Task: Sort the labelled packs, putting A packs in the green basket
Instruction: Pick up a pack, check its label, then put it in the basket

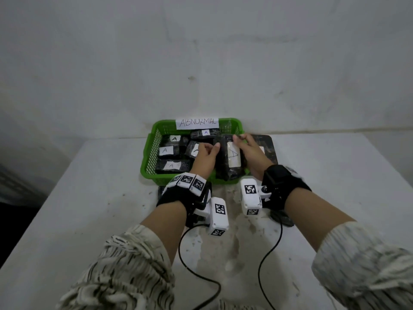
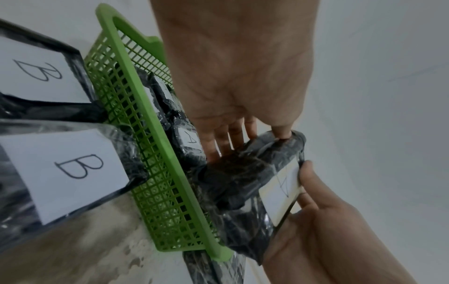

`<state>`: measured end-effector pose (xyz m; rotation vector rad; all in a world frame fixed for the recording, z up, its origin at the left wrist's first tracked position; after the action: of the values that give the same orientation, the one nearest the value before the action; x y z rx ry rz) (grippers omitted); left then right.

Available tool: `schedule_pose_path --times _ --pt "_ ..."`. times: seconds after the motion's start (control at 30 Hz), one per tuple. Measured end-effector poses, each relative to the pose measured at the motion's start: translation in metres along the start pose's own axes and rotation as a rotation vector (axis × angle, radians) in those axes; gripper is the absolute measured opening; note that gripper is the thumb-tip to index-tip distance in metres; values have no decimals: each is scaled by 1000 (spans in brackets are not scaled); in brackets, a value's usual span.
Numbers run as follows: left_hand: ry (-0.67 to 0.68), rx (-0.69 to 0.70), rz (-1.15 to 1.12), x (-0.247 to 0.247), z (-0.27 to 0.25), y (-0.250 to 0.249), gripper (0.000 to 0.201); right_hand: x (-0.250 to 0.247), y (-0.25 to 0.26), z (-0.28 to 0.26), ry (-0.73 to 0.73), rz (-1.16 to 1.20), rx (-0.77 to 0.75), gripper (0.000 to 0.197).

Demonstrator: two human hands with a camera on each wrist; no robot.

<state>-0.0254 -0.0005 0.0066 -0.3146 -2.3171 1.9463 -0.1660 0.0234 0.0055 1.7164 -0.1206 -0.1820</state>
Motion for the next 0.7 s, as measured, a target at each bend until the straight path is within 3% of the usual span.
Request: schedule_pose_path --times 0.13,0.23,0.3,0.4,0.57,0.7 --pt "29 -8 1 -3 -7 -1 36 14 -1 -9 -98 -41 -104 18" --pt "-20 57 86 -5 -8 -3 42 20 -2 -13 -86 -59 -129 18" --pt "-83 114 150 -9 -7 -6 40 22 1 -20 -46 -74 -82 26" --pt "-105 114 90 -11 -7 -10 40 26 1 -28 40 -109 7 55" --pt "64 44 55 -7 -13 -2 51 25 -5 -29 -14 28 41 41" --pt "15 81 149 -11 -13 4 49 23 -10 -29 115 100 173 67"
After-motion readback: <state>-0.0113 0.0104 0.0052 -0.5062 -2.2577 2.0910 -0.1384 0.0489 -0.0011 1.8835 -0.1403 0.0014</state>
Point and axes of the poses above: each hand's wrist, its own z-axis towards the middle knuckle, its own x-axis out of the palm, y = z × x, the point moved 1 cm from there along z, towards the middle knuckle, and after that the axes turned 6 degrees about -z, right-handed, at the moved point
